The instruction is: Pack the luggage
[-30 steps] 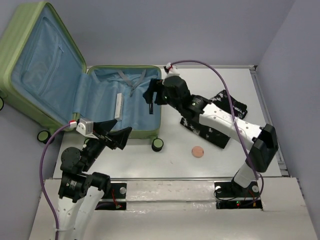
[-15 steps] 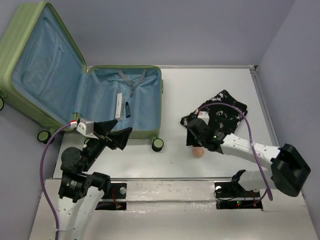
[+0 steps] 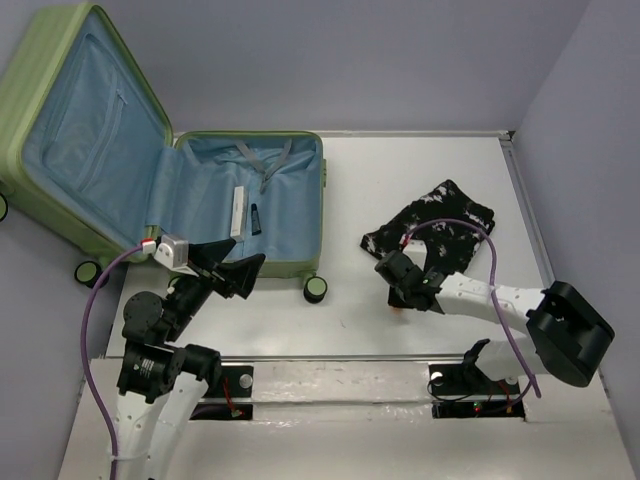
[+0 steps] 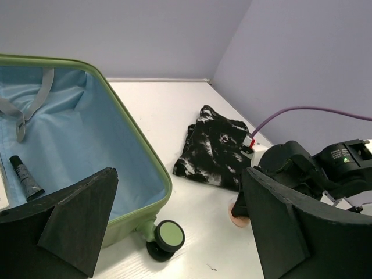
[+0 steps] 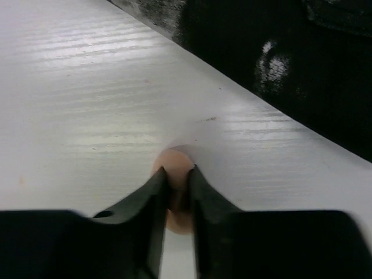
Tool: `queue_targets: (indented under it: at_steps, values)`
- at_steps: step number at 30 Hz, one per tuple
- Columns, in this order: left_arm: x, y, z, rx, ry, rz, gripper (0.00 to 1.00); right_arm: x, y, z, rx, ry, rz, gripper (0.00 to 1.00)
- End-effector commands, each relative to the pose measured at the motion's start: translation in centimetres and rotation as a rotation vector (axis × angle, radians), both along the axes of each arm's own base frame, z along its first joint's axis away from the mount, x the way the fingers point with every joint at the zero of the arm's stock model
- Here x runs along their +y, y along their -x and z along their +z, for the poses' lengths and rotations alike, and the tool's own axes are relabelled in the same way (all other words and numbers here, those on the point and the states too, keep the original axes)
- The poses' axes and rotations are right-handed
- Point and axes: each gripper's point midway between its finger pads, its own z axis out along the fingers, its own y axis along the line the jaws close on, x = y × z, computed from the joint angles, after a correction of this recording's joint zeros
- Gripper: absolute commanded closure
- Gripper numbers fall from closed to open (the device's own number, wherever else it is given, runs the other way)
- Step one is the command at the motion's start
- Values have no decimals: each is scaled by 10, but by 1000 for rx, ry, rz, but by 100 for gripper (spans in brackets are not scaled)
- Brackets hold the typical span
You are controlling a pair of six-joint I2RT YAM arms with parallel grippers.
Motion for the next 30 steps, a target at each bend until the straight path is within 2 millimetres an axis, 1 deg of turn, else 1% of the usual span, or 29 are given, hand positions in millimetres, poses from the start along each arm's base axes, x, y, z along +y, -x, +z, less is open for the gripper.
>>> queue_targets:
  at_steps: [1,2,3,4,5,6,8,9,10,11,12,13,14,15,16,17,18,19,20,21,22,23,24,25,26,27,28,29,30]
  values:
    - [-2,4,16,-44,19,-21,1,8,-10,9,-34,-24,-8,89]
    - [-2,4,16,-44,19,-20,1,10,-13,18,-54,-32,4,93]
    - [-2,4,16,-43,20,-21,1,12,-17,31,-84,-44,13,93]
    - [-2,4,15,-41,21,-21,1,18,-23,53,-144,-78,26,93]
    - [-2,3,16,-41,21,-20,1,31,-34,82,-198,-118,58,93]
    - [-2,2,15,-37,22,-18,1,49,-36,101,-217,-183,112,93]
    - [-2,2,15,-33,26,-15,1,80,-49,138,-269,-274,189,93]
    - [-2,0,14,-28,27,-12,1,109,-69,190,-376,-370,240,93]
    - [-1,0,13,-24,28,-7,1,135,-76,192,-351,-406,298,93]
    - [-1,-1,13,-21,30,-3,1,156,-88,212,-388,-446,337,93]
    - [0,-1,13,-19,31,0,1,183,-104,265,-467,-536,370,93]
    - [1,-3,12,-14,32,9,1,206,-110,279,-464,-587,423,86]
    - [2,-4,11,-8,33,15,1,225,-119,288,-467,-613,452,70]
    - [3,-5,11,-6,36,26,1,251,-138,291,-454,-615,470,34]
    - [4,-6,10,2,38,34,1,255,-148,285,-444,-584,451,19]
    - [5,-8,10,8,39,39,1,250,-161,263,-404,-527,417,4]
    - [5,-8,9,15,44,43,1,242,-168,264,-413,-517,393,3]
    - [5,-9,9,19,44,44,1,217,-178,236,-372,-477,339,2]
    - [5,-9,8,25,45,43,1,201,-182,229,-371,-491,292,3]
    - [4,-9,7,27,45,40,1,175,-177,246,-413,-518,253,3]
    - [3,-9,7,28,45,35,1,131,-175,194,-341,-456,165,3]
    - [3,-10,7,31,45,33,1,106,-171,186,-345,-450,113,5]
    - [2,-10,6,36,43,32,1,79,-161,206,-409,-479,65,6]
    - [2,-10,5,38,42,27,1,51,-156,197,-425,-436,-2,7]
    - [1,-10,6,39,43,26,1,20,-141,158,-378,-365,-55,9]
    - [1,-12,4,47,42,24,1,-21,-140,150,-389,-312,-145,11]
    - [0,-12,4,48,42,19,1,-48,-134,158,-429,-297,-199,12]
    - [-1,-13,2,55,38,17,1,-71,-129,149,-419,-249,-226,13]
    - [-2,-14,2,60,36,12,1,-113,-128,135,-411,-199,-330,14]
